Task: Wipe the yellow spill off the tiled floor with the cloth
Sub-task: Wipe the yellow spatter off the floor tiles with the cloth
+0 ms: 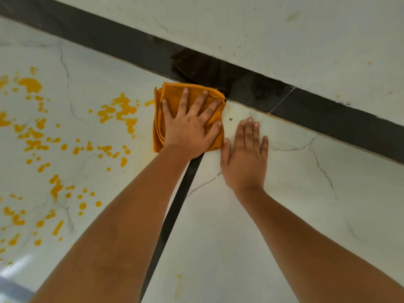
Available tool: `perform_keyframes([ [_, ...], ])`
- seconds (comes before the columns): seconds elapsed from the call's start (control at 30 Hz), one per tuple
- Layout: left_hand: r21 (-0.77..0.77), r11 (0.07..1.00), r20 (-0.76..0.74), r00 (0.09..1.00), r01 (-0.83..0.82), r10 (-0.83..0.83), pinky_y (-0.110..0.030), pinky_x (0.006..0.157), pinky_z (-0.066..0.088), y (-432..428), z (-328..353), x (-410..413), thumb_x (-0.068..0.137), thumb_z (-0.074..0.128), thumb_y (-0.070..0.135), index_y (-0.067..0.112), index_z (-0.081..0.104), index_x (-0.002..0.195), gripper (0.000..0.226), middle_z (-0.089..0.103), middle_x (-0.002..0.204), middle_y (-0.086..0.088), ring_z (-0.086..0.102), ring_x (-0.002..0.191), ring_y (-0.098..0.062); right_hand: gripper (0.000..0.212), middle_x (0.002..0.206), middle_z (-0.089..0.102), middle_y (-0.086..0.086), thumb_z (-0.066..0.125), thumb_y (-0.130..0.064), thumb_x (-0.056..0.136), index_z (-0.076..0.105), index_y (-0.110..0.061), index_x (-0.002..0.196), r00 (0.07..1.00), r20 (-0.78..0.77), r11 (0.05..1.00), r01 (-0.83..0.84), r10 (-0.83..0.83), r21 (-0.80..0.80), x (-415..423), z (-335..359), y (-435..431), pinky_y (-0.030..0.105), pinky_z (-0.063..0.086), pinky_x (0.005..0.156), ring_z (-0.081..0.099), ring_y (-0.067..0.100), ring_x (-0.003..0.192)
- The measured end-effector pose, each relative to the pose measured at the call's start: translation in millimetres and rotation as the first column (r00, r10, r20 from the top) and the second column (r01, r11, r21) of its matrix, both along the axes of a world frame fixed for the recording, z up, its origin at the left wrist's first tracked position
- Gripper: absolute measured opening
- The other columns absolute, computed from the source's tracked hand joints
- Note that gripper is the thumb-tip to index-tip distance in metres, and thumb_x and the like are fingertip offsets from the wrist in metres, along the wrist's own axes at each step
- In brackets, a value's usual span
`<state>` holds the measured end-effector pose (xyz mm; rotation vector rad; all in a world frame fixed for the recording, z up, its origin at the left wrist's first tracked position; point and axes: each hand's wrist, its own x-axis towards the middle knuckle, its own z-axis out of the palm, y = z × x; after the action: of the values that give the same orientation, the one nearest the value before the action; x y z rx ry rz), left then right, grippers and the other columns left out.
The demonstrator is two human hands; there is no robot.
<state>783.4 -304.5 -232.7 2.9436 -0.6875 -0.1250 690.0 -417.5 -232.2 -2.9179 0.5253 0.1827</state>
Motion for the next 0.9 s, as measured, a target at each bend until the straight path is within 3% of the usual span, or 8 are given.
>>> perform_keyframes([
  [0.1, 0.046, 0.996, 0.016, 0.997, 0.079, -0.079, -0.063, 0.108, -0.003, 8, -2, -1, 0.086, 0.007, 0.066, 0.047, 0.001, 0.144, 0.061, 0.003, 0.157, 0.009, -0.005, 0.144, -0.028, 0.065, 0.158, -0.002, 0.008, 0.002, -0.046, 0.094, -0.001, -0.011, 0.148, 1.0, -0.001, 1.0, -0.004, 0.004, -0.006, 0, 1, 0, 0.038, -0.008, 0.114, -0.007, 0.023, 0.144],
  [0.23, 0.032, 0.999, -0.025, 0.999, -0.026, 0.027, -0.063, 0.107, -0.006, 5, 2, 4, 0.085, 0.005, 0.065, 0.046, 0.0, 0.145, 0.063, 0.001, 0.157, 0.009, -0.006, 0.144, -0.028, 0.066, 0.158, -0.004, 0.008, -0.001, -0.047, 0.093, -0.003, -0.011, 0.148, 1.0, -0.021, 1.0, -0.002, 0.001, -0.021, 1, 1, 0, 0.038, -0.009, 0.113, -0.008, 0.022, 0.144],
  [0.4, 0.04, 0.987, -0.002, 0.988, 0.153, -0.153, -0.062, 0.107, -0.003, -5, 2, -2, 0.087, 0.005, 0.064, 0.047, 0.0, 0.144, 0.061, 0.003, 0.157, 0.01, -0.004, 0.144, -0.027, 0.064, 0.158, 0.001, 0.008, 0.0, -0.044, 0.093, 0.002, -0.011, 0.149, 1.0, 0.018, 1.0, 0.006, -0.005, -0.022, 1, 0, -1, 0.038, -0.007, 0.113, -0.005, 0.022, 0.145],
  [0.6, -0.012, 1.0, 0.01, 1.0, -0.017, 0.017, -0.063, 0.108, -0.004, -2, -3, 1, 0.086, 0.009, 0.066, 0.047, 0.004, 0.144, 0.061, 0.006, 0.157, 0.01, -0.003, 0.144, -0.027, 0.068, 0.158, 0.0, 0.007, -0.001, -0.048, 0.091, 0.001, -0.012, 0.149, 1.0, 0.006, 1.0, 0.0, 0.0, -0.01, 0, 0, 1, 0.038, -0.007, 0.114, -0.006, 0.022, 0.145],
  [0.73, 0.05, 0.996, -0.004, 0.998, 0.069, -0.069, -0.062, 0.109, -0.003, -2, 2, 3, 0.083, 0.004, 0.069, 0.047, 0.001, 0.144, 0.064, 0.003, 0.157, 0.01, -0.005, 0.144, -0.028, 0.067, 0.158, 0.0, 0.008, 0.0, -0.046, 0.092, 0.001, -0.011, 0.148, 1.0, 0.002, 1.0, -0.001, 0.001, -0.011, 0, 1, -1, 0.039, -0.006, 0.114, -0.005, 0.023, 0.145],
  [0.83, 0.019, 0.995, 0.012, 0.995, -0.101, 0.101, -0.061, 0.108, -0.004, 11, -2, 2, 0.083, 0.005, 0.07, 0.047, 0.002, 0.145, 0.066, 0.003, 0.157, 0.009, -0.004, 0.144, -0.028, 0.068, 0.158, -0.003, 0.007, -0.002, -0.047, 0.09, -0.002, -0.012, 0.148, 1.0, -0.022, 1.0, -0.01, 0.01, -0.019, 0, 1, 1, 0.039, -0.007, 0.114, -0.007, 0.023, 0.144],
  [0.9, 0.046, 0.993, 0.013, 0.994, -0.113, 0.112, -0.062, 0.107, -0.004, 13, -4, -3, 0.083, 0.005, 0.07, 0.046, 0.0, 0.145, 0.066, 0.002, 0.158, 0.008, -0.004, 0.144, -0.03, 0.067, 0.158, -0.003, 0.008, -0.001, -0.048, 0.092, -0.002, -0.012, 0.148, 1.0, -0.02, 1.0, -0.011, 0.011, -0.015, 1, 1, 1, 0.038, -0.007, 0.114, -0.007, 0.023, 0.144],
])
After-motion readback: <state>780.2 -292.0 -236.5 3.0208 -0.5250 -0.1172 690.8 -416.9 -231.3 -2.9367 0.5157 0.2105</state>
